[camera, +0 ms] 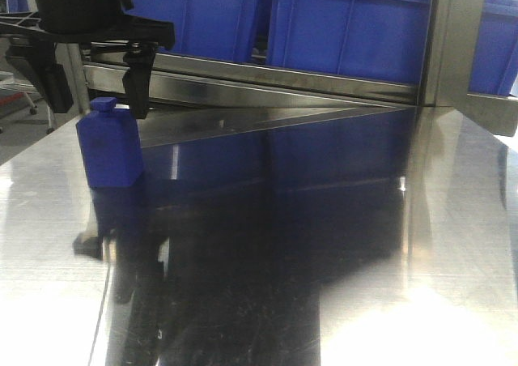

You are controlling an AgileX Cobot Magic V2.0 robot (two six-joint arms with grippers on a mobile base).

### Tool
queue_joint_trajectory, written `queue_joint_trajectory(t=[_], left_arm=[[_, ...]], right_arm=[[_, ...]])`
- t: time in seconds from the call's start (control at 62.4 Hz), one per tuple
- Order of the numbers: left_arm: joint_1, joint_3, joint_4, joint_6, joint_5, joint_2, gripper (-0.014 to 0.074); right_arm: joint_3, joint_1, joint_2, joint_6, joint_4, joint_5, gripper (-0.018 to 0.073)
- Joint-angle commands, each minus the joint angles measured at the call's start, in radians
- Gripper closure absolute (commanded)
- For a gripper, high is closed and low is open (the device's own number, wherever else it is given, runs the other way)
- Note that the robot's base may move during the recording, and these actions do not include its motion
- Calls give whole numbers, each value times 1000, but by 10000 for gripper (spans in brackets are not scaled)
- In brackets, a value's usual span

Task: Pick and sort blue part to right shelf
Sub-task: 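Lower the left gripper around the remaining blue bottle and close it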

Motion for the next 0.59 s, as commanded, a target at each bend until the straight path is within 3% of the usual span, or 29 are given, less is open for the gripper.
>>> queue_joint_trajectory(t=[0.0,0.577], left_arm=[[3,-35,14,-14,-18,-37,40],[3,-35,-9,-14,-17,-5,41]], right_arm=[[-29,-5,5,-7,4,-95,187],[-29,-5,5,-7,4,-95,187]])
